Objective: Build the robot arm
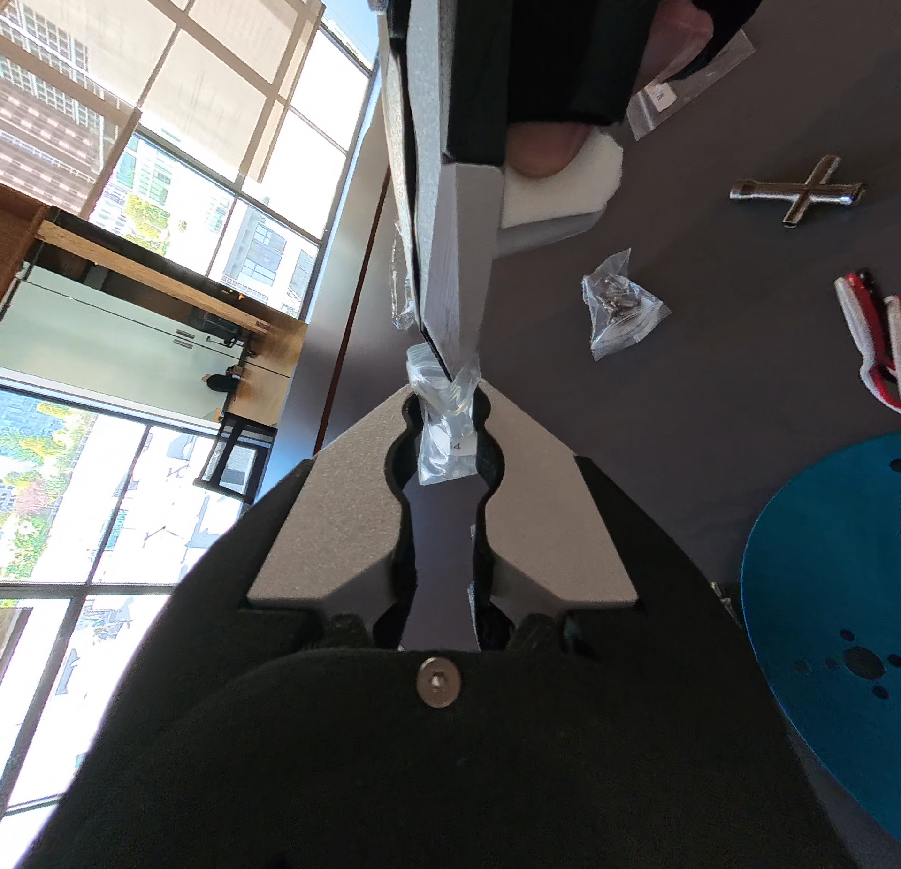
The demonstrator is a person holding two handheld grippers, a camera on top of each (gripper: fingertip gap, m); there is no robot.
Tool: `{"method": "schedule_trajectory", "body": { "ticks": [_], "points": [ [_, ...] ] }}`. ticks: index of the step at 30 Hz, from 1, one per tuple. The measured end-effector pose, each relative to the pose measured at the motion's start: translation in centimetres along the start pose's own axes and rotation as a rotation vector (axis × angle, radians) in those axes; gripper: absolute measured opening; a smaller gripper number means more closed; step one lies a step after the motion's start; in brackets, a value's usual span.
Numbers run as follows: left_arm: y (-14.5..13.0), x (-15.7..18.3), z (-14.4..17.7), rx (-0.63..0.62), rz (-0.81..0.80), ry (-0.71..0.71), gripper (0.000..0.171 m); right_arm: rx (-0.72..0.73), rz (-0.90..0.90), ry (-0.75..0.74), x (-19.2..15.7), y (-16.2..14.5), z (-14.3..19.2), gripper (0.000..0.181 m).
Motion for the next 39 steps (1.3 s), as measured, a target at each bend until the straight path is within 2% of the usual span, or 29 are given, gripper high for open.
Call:
{"method": "schedule_trajectory", "body": {
  "ticks": [2,5,8,12,15,17,19,22,23,27,32,34,39],
  "points": [
    [0.1,-0.3,0.3,0.018,0.022,0.002,0.015,0.061,0.035,0.013,0.1,0.2,0.4,0.003],
    [0.0,-1.0,0.5,0.04,0.109,-0.068,0.012,0.16,0.042,0.084,0.4,0.4,1.4,0.007],
    [-0.3,-1.7,0.6,0.062,0.215,-0.143,0.011,0.286,0.072,0.16,0.9,0.4,2.6,0.028],
    [-0.2,-2.8,1.3,0.153,0.382,-0.286,0.011,0.274,0.274,0.088,1.8,-0.8,2.4,0.061],
    [0.1,-3.7,2.3,0.266,0.508,-0.41,0.011,0.305,0.31,0.196,0.7,-0.7,0.7,0.073],
    [0.2,-4.0,2.8,0.331,0.559,-0.48,0.012,0.312,0.292,0.237,0.0,-0.3,-0.6,0.073],
    [0.3,-4.1,3.0,0.355,0.586,-0.524,0.012,0.364,0.327,0.201,-0.6,0.1,-1.2,0.062],
    [0.3,-4.3,3.0,0.368,0.607,-0.507,0.013,0.443,0.326,0.198,-1.3,0.4,-1.3,0.045],
    [0.3,-4.4,3.1,0.38,0.612,-0.501,0.013,0.453,0.313,0.199,-1.3,0.5,-1.3,0.033],
    [0.1,-4.7,3.1,0.387,0.644,-0.522,0.017,0.445,0.276,0.232,-1.1,0.4,-1.1,0.022],
    [-0.9,-5.9,2.8,0.364,0.7,-0.553,0.045,0.29,0.266,0.097,0.3,-0.1,-0.8,0.016],
    [-1.6,-6.8,2.9,0.351,0.737,-0.566,0.054,0.112,0.273,-0.023,1.6,-1.0,-0.9,0.016],
    [-2.7,-8.2,3.4,0.324,0.771,-0.552,0.054,-0.357,0.496,-0.394,4.6,-3.8,-1.9,0.017]
  ]
}}
Point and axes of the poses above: each gripper's, where its closed fingertips meet, z back along the fingers, y out of its top, x = y × z across the jaws, the point moved 9 cm from there along z, back along the fingers, and after that the axes turned 15 degrees about -x, right-handed, at the moved point
